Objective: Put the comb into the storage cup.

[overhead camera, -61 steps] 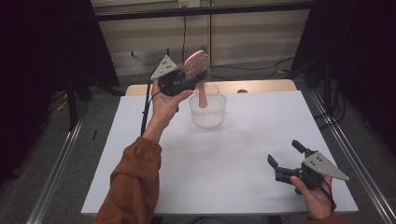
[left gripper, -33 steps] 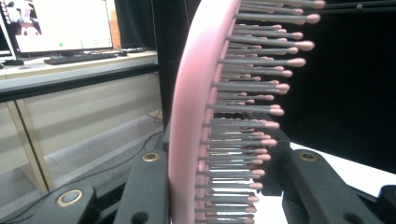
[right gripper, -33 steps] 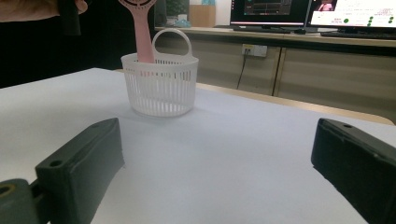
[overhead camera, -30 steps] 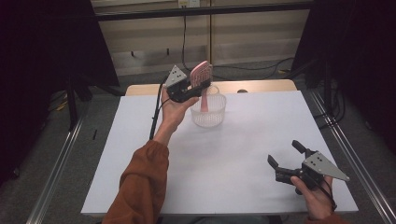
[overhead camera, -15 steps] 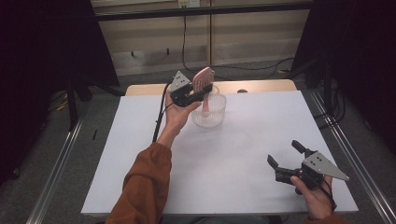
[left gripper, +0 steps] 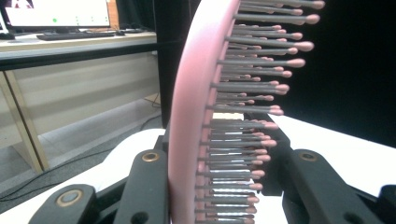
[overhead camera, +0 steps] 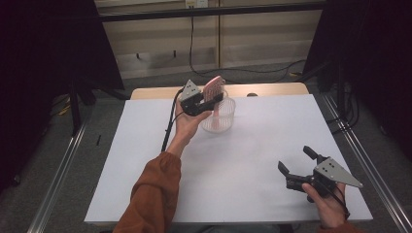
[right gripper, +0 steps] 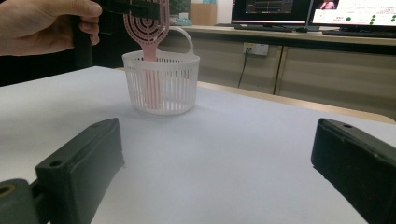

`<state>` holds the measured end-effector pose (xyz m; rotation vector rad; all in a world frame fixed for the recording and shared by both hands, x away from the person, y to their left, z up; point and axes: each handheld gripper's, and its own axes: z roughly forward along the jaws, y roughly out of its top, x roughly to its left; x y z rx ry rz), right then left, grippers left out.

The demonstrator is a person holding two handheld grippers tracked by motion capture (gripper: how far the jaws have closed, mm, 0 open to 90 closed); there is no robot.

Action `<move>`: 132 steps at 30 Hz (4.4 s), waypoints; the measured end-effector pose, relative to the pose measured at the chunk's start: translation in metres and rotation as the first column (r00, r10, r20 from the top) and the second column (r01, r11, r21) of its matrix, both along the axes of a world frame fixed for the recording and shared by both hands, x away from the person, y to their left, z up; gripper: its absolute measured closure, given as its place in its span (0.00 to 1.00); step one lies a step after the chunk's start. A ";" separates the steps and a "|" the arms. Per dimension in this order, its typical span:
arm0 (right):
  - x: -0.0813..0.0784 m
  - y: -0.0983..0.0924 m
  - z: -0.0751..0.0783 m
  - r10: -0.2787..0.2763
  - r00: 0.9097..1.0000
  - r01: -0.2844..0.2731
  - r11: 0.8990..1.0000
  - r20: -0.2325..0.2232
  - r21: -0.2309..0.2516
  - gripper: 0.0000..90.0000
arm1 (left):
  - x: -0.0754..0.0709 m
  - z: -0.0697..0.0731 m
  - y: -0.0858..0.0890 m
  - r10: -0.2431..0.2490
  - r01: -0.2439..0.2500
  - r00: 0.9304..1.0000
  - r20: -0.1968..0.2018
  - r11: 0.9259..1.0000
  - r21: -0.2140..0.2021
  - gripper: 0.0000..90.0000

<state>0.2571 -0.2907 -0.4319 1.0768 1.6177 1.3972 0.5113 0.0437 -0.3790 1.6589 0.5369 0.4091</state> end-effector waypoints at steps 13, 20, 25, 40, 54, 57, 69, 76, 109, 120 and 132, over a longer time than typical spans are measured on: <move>0.000 0.000 0.000 0.004 1.000 -0.004 1.000 -0.001 -0.005 0.02 | -0.001 -0.008 0.002 -0.007 0.007 1.000 -0.016 1.000 0.001 0.71; 0.000 0.001 -0.001 0.004 1.000 -0.004 1.000 -0.004 -0.005 0.02 | -0.002 -0.006 0.008 0.006 -0.005 1.000 -0.011 0.999 0.040 0.69; 0.001 0.001 -0.001 0.006 1.000 -0.006 1.000 -0.005 -0.007 0.02 | -0.002 -0.003 0.011 0.019 -0.019 1.000 0.003 0.998 0.065 0.66; 0.001 0.002 -0.002 0.012 1.000 -0.012 1.000 -0.014 -0.008 0.02 | -0.001 -0.003 0.026 0.044 -0.043 0.999 -0.014 0.997 0.065 0.61; 0.001 0.002 -0.002 0.014 1.000 -0.014 1.000 -0.017 -0.008 0.02 | 0.000 -0.005 0.041 0.067 -0.065 0.997 -0.044 0.997 0.049 0.64; 0.002 0.002 -0.002 0.013 1.000 -0.013 1.000 -0.015 -0.012 0.02 | 0.000 -0.007 0.047 0.070 -0.068 0.996 -0.047 0.997 0.046 0.64; 0.002 0.002 -0.003 0.008 1.000 -0.008 1.000 -0.016 -0.011 0.02 | 0.000 -0.012 0.059 0.093 -0.091 0.995 -0.042 0.994 0.061 0.59; 0.003 0.002 -0.003 0.012 1.000 -0.012 1.000 -0.018 -0.010 0.02 | 0.001 -0.017 0.061 0.117 -0.113 0.991 -0.062 0.992 0.058 0.57; 0.003 0.003 -0.004 0.020 1.000 -0.021 1.000 -0.021 -0.014 0.02 | 0.006 -0.021 0.055 0.116 -0.111 0.988 -0.101 0.992 0.055 0.43; 0.003 0.002 -0.004 0.022 0.999 -0.022 1.000 -0.023 -0.014 0.02 | 0.009 -0.024 0.053 0.133 -0.123 0.982 -0.131 0.989 0.086 0.31; 0.003 0.003 -0.004 0.023 0.999 -0.023 1.000 -0.025 -0.013 0.02 | 0.006 -0.023 0.053 0.094 -0.083 0.985 -0.147 0.993 0.083 0.35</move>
